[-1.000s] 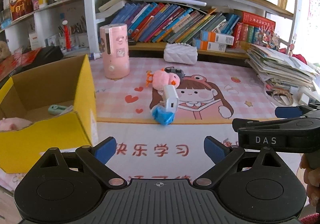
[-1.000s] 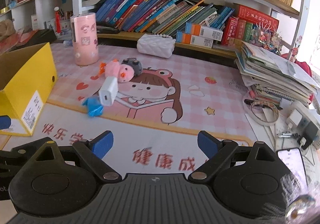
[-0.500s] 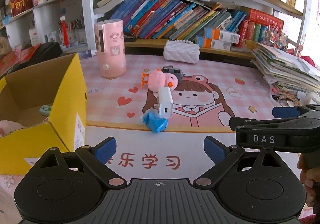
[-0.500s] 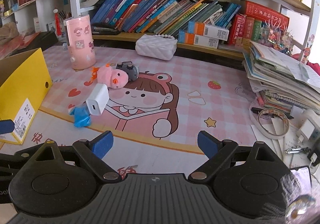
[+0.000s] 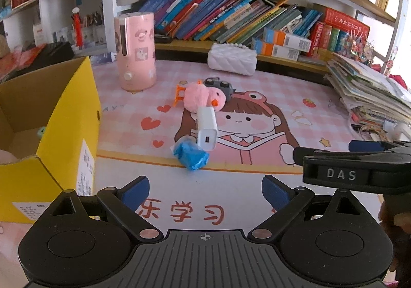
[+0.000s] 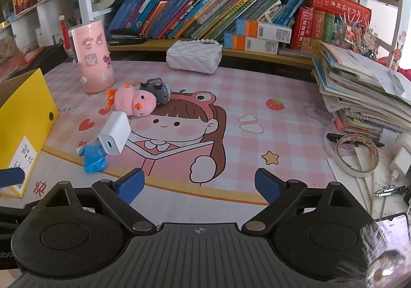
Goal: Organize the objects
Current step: 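Reach the left gripper to the blue plastic bag and close on it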
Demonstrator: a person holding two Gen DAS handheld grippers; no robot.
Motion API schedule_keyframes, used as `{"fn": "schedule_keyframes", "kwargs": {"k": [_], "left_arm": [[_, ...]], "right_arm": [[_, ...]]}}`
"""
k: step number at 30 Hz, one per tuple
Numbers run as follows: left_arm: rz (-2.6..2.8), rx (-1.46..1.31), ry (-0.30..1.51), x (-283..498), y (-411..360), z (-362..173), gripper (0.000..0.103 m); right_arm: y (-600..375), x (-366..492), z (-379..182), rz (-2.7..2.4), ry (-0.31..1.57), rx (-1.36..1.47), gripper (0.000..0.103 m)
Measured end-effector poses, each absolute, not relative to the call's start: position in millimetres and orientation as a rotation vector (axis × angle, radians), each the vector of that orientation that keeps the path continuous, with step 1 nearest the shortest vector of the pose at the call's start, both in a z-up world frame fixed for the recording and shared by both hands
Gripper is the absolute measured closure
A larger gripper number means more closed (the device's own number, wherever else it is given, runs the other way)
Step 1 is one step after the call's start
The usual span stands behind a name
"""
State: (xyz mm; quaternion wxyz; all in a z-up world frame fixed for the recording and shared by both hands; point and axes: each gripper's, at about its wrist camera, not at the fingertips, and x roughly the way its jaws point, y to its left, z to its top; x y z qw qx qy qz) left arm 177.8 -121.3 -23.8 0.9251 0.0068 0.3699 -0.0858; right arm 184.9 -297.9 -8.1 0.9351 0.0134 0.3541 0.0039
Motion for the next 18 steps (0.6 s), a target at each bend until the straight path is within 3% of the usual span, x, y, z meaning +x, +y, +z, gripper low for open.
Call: {"fn": "schedule_keyframes", "kwargs": {"k": [9, 11, 16, 18], "left_arm": [[-0.113, 0.067, 0.768, 196.1, -121.3, -28.0, 0.009], [-0.102, 0.073, 0.771, 200.4, -121.0, -30.4, 0.022], [-0.089, 0.082, 0.806, 213.8, -121.6, -38.8, 0.046], [-0.083, 0.073, 0.814, 220.8, -122.1, -42.0, 0.048]], "right_arm": [[-298.0, 199.9, -9.2, 0.020, 0.711, 0.005, 0.013], [-298.3, 202.8, -10.4, 0.021, 0.714, 0.004, 0.014], [-300.7, 208.9, -14.8, 0.026, 0.731, 0.023, 0.029], [-300.5, 210.4, -15.9, 0.026, 0.733, 0.022, 0.030]]}}
